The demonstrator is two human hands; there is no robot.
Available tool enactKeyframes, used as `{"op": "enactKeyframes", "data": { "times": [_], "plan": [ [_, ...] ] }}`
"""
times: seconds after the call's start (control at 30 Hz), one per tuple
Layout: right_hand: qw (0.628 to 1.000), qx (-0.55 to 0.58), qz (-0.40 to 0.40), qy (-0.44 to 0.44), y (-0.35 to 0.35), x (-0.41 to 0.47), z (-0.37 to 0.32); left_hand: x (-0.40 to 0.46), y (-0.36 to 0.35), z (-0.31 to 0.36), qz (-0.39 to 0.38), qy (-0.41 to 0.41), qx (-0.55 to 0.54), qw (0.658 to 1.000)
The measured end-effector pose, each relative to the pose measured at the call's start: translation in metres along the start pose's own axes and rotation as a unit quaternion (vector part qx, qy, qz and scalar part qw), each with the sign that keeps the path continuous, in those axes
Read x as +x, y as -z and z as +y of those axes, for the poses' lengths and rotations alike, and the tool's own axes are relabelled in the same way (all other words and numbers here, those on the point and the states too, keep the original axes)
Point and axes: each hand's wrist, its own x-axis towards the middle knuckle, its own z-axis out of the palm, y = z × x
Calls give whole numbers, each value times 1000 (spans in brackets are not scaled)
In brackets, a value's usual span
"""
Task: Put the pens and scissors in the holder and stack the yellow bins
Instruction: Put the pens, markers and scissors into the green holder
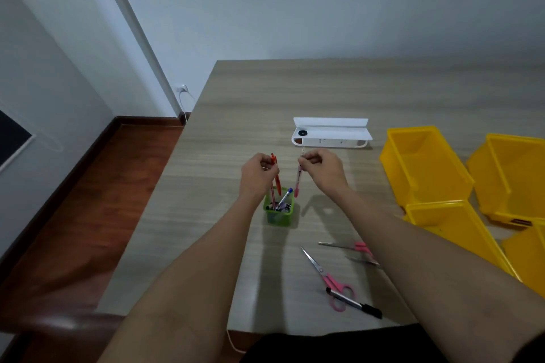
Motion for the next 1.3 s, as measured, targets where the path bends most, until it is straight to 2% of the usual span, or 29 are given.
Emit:
{"op": "enactKeyframes", "data": {
  "times": [0.43,0.6,0.73,0.97,1.3],
  "plan": [
    [999,-12,-3,-37,-31,-2,21,21,-14,-30,-67,5,51,996],
    [999,-9,-16,-47,-28,-9,25,16,-12,-28,-60,-7,46,997],
    [999,17,-11,-40,-11,-11,17,10,-11,-11,-53,-29,31,998],
    [998,-12,24,-53,35,-26,26,-15,-37,11,-60,-50,25,997],
    [980,-129,9,-155,80,-83,99,-92,-92,-31,-168,21,47,984]
  ]
}}
